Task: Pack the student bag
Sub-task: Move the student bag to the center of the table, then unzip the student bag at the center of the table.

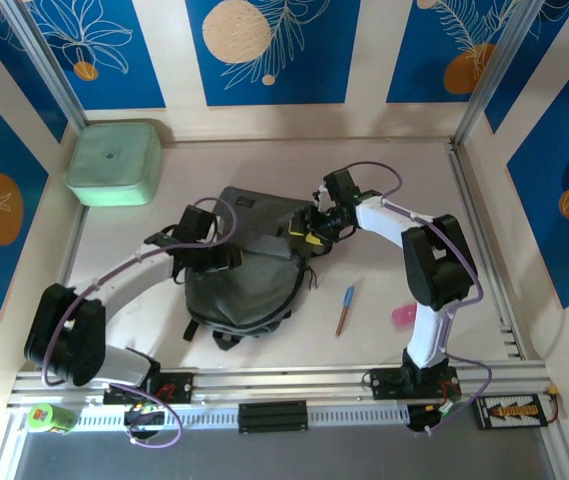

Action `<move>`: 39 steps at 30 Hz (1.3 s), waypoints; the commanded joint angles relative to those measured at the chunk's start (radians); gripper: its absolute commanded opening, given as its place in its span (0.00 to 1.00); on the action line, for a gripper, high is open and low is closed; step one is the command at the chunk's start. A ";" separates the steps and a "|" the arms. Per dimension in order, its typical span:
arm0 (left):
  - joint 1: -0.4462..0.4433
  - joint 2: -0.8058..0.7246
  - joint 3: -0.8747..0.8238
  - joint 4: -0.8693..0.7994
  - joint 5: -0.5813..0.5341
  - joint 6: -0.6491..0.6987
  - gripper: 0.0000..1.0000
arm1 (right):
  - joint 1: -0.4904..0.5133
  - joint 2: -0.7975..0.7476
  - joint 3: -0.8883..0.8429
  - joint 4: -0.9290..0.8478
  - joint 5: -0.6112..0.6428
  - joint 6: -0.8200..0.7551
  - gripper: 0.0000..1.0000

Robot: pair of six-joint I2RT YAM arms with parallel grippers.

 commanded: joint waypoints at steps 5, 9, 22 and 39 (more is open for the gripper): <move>-0.073 0.136 0.326 -0.062 -0.049 0.110 0.52 | -0.064 -0.128 -0.070 0.010 0.120 0.106 0.58; -0.145 0.323 0.546 -0.179 -0.188 0.104 0.45 | -0.088 -0.102 -0.088 0.012 0.060 0.116 0.58; -0.211 0.691 0.892 -0.352 -0.183 0.119 0.40 | -0.071 -0.007 -0.089 -0.030 -0.054 0.076 0.58; -0.220 0.838 0.998 -0.526 -0.129 0.151 0.36 | -0.062 0.042 -0.082 -0.004 -0.091 0.081 0.57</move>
